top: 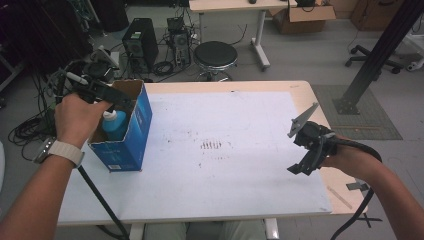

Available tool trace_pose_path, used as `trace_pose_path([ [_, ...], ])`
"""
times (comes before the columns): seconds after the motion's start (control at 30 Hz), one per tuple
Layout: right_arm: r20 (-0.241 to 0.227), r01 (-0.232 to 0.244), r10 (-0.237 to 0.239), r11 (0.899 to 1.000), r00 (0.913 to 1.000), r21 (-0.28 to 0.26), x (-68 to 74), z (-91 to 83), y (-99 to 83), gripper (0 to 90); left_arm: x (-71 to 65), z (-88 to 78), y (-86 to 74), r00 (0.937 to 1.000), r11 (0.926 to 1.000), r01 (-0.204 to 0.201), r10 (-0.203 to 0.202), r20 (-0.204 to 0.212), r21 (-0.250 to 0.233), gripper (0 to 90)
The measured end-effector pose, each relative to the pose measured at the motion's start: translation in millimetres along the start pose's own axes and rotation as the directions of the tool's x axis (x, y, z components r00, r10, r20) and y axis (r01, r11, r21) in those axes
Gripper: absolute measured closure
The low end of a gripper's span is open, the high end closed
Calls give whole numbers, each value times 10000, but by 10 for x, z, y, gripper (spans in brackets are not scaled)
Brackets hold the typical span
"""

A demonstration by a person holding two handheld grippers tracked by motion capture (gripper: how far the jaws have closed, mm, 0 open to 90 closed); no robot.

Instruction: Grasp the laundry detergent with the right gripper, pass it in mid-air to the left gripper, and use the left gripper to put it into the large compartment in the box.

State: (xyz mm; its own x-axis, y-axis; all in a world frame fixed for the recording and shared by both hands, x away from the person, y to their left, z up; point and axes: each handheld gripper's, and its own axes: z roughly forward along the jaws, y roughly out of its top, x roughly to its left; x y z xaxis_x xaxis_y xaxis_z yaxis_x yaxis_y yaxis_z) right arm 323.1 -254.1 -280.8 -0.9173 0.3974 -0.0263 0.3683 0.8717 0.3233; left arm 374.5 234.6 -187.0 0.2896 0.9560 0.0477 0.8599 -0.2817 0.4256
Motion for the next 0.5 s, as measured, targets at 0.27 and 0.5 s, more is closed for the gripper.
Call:
trace_pose_path([
  [0.27, -11, -40, 40, 10000, 10000, 17, 9, -15, 4, 80, -195, -51, 57, 9961, 9967, -806, 810, 362, -120, 117],
  [0.5, -1, -80, 80, 10000, 10000, 11, 0, -20, 10, 79, -376, -49, 116, 9820, 9851, -1719, 1715, 787, -22, 97],
])
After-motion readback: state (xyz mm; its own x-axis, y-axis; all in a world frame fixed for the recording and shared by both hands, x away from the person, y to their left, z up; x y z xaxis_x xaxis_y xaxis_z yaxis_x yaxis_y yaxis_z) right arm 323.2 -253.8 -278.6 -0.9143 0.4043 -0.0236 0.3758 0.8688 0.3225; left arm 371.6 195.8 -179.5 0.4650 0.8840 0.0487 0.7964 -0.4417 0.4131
